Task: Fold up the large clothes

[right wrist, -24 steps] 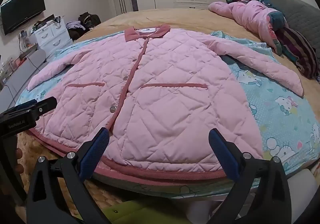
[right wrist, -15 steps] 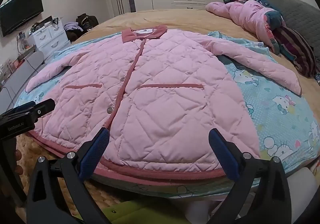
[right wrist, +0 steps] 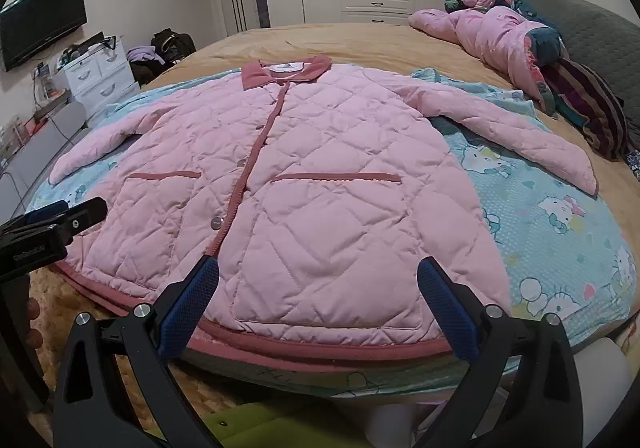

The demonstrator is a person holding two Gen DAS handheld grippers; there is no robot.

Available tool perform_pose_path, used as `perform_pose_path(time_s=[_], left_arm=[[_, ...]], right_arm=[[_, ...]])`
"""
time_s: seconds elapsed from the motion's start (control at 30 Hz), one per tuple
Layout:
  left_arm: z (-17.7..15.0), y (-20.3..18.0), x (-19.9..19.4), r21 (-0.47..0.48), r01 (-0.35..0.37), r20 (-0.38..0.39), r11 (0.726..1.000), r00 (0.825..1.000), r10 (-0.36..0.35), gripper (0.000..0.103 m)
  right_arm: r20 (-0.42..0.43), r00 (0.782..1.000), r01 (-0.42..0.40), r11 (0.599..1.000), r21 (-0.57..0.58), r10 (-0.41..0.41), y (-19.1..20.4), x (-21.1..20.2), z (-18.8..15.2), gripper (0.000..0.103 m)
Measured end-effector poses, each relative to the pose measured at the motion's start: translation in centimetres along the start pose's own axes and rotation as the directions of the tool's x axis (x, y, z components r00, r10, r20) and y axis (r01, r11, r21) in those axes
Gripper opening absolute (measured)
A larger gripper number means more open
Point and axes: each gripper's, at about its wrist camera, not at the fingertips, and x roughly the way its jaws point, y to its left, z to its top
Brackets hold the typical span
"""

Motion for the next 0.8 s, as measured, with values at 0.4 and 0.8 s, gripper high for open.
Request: perform_pose_path(time_s=[0.4, 0.8], left_arm=[[-0.07, -0.09, -0.17, 0.008, 0.001, 0.002, 1.0, 1.0, -0.001, 0.095], [0.08, -0.08, -0.23, 0.009, 0.001, 0.005, 1.0, 1.0, -0.001, 0.095]], right_arm=[[0.009, 1.0, 0.007, 1.0, -0.002, -0.007, -0.27, -0.26, 0.14, 0.099], [0.013, 1.0, 0.01, 1.0, -0.005, -0.01, -0.31, -0.31, 0.19, 0.099]])
